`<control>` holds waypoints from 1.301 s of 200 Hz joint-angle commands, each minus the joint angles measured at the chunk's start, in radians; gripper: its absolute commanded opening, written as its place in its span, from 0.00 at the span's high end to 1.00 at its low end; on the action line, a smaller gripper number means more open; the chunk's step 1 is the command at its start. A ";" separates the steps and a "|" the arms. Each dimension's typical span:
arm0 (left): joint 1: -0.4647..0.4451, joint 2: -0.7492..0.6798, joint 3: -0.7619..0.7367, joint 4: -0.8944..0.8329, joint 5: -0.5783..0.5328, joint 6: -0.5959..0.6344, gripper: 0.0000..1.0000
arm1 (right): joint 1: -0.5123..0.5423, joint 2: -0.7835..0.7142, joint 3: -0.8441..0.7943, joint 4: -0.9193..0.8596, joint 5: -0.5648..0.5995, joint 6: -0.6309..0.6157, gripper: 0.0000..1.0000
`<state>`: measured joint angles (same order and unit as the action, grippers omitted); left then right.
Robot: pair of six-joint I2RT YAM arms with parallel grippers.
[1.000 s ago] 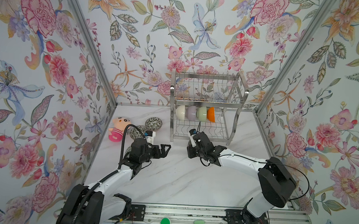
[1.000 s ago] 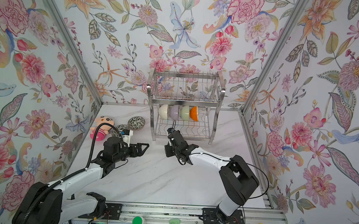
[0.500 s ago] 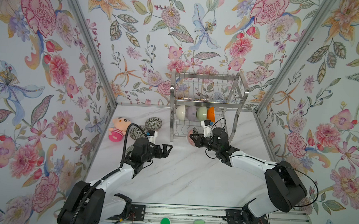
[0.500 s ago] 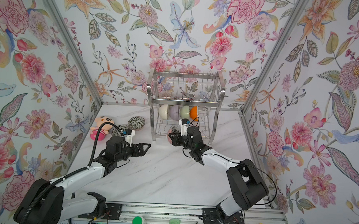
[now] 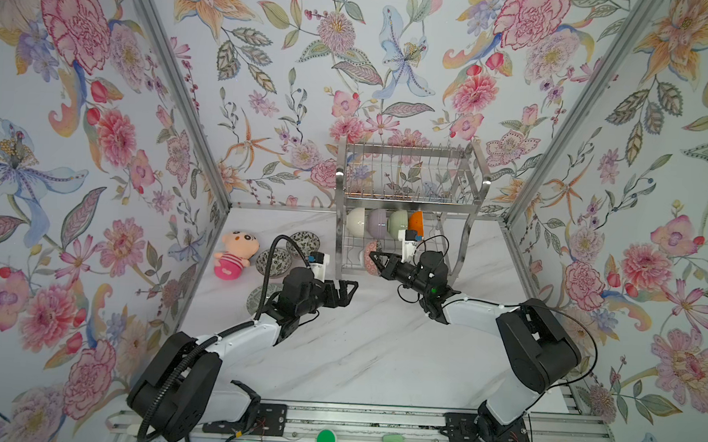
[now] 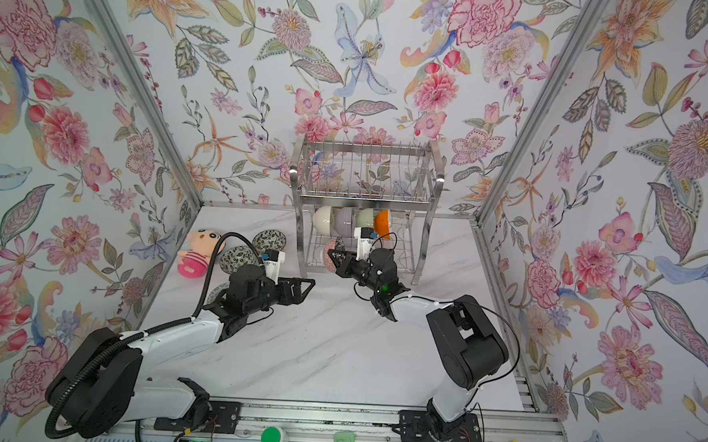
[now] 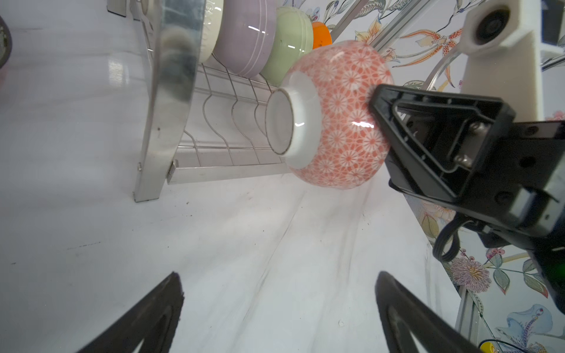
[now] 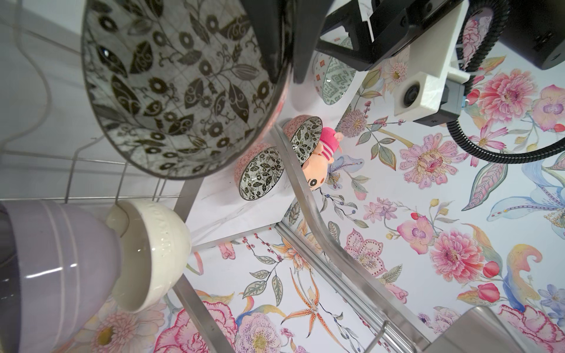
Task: Load the bowls into the dish rack
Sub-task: 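Lift the leaf-patterned bowl with the right gripper and carry it into the rack, then lower the leaf-patterned bowl upright into the rack slot beside the cream bowl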
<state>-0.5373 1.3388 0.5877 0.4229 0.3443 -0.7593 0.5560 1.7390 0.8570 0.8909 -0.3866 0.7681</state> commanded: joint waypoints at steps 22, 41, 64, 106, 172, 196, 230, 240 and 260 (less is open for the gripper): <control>-0.063 0.031 0.083 -0.039 -0.121 0.063 0.01 | -0.028 0.091 0.072 0.271 -0.032 0.110 1.00; -0.095 0.048 0.119 -0.101 -0.187 0.115 0.01 | -0.034 0.142 0.118 0.295 -0.054 0.122 1.00; -0.128 0.067 0.149 -0.160 -0.267 0.177 0.01 | -0.034 0.192 0.156 0.317 -0.064 0.144 1.00; -0.152 0.074 0.166 -0.247 -0.366 0.265 0.01 | -0.033 0.272 0.196 0.391 -0.060 0.203 1.00; -0.156 0.019 0.151 -0.348 -0.474 0.359 0.01 | 0.004 0.373 0.264 0.432 -0.040 0.247 1.00; -0.155 0.007 0.137 -0.348 -0.477 0.355 0.01 | 0.015 0.402 0.285 0.436 -0.031 0.258 1.00; -0.155 0.003 0.131 -0.347 -0.472 0.352 0.01 | 0.016 0.443 0.307 0.468 -0.021 0.292 1.00; -0.156 0.003 0.132 -0.347 -0.472 0.353 0.01 | 0.017 0.453 0.310 0.488 -0.013 0.304 1.00; -0.156 0.002 0.133 -0.352 -0.472 0.355 0.01 | 0.017 0.475 0.316 0.506 0.000 0.327 1.00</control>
<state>-0.6842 1.3590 0.7235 0.0933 -0.1108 -0.4252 0.5735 2.1880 1.1320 1.2709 -0.4152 1.0550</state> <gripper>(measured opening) 0.994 0.077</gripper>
